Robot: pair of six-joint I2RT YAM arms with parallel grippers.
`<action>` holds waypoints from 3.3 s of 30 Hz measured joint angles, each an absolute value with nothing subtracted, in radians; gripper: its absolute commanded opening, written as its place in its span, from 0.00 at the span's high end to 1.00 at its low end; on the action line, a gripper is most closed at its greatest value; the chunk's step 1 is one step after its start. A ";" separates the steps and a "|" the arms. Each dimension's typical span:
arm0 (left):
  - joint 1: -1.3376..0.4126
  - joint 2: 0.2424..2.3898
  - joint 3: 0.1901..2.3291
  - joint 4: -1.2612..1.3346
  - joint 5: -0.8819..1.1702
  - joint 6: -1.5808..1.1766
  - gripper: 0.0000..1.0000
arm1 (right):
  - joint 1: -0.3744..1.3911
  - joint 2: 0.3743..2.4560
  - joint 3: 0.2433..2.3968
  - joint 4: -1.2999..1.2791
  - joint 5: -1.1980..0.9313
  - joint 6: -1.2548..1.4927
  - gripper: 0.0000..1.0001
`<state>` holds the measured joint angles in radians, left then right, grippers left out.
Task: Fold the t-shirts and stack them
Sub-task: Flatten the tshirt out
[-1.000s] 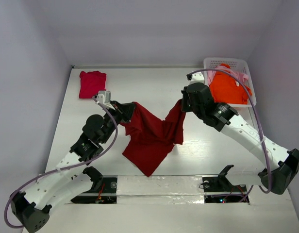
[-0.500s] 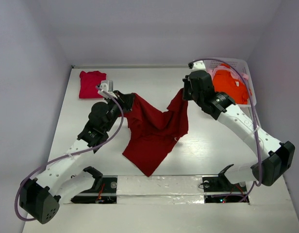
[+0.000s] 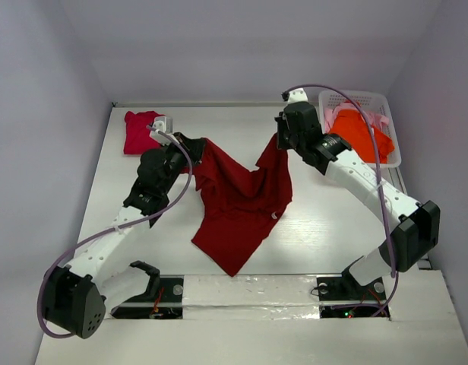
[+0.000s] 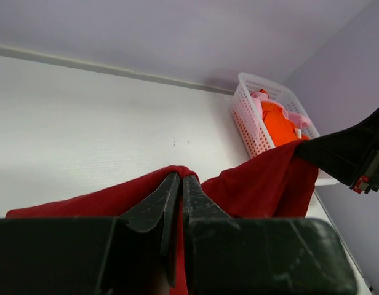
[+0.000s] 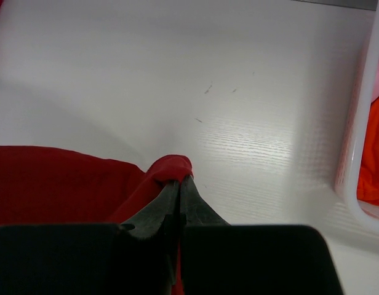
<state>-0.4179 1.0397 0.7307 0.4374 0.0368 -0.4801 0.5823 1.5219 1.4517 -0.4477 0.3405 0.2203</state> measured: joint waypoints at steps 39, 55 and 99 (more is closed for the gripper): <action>-0.227 1.401 0.835 0.626 0.189 -0.496 1.00 | 0.433 1.736 1.600 -0.406 0.340 0.173 1.00; -0.221 1.490 0.849 0.704 0.248 -0.503 1.00 | 0.413 1.792 1.649 -0.383 0.455 0.175 0.00; -0.220 1.483 0.852 0.699 0.302 -0.494 1.00 | 0.411 2.221 2.118 -0.620 0.212 0.236 0.27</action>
